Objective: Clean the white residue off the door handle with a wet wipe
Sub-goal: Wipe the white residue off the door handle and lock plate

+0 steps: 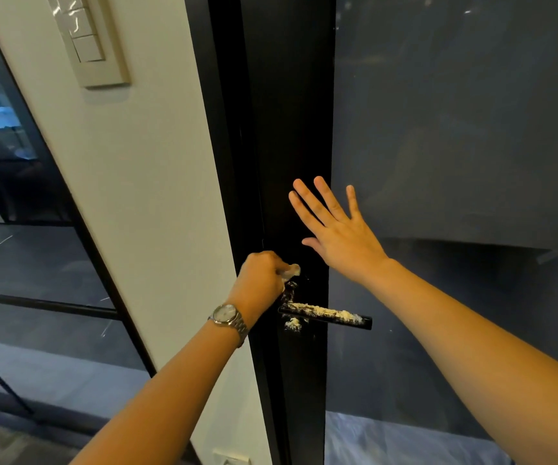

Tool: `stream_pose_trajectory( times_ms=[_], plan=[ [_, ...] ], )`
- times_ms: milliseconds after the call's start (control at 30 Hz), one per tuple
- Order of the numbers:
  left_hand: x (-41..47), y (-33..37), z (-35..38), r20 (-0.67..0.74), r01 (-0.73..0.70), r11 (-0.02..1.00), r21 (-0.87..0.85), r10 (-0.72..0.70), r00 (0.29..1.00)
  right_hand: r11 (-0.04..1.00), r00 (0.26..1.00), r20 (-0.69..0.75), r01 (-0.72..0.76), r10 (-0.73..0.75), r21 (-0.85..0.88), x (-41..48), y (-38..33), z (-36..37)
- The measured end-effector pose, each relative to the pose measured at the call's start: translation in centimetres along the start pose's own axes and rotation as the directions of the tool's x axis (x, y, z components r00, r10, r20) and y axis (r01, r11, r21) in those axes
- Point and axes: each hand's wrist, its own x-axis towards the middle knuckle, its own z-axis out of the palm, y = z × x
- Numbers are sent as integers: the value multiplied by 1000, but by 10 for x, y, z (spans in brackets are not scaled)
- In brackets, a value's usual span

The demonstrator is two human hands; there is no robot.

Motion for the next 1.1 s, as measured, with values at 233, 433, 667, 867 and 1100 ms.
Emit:
stream_pose_trajectory(
  times_ms=[233, 433, 667, 867, 1100],
  plan=[
    [-3, 19, -32, -305, 235, 937, -260, -310, 900, 1000, 1000, -14, 10, -10, 9, 0, 0, 3],
    [4, 16, -36, -291, 50, 981, -188, -104, 951, 999, 1000, -16, 5, -5, 49, 0, 1, 3],
    [-1, -4, 2, -74, 56, 986, -160, -69, 995, 1000, 1000, -21, 2, -1, 26, 0, 1, 2],
    [-9, 4, 20, -129, 265, 918, -296, -313, 941, 1000, 1000, -17, -5, 5, 13, 0, 0, 1],
    [-10, 1, 7, -92, 220, 908, -356, -268, 959, 1000, 1000, -7, -6, 6, 20, 0, -1, 2]
  ],
)
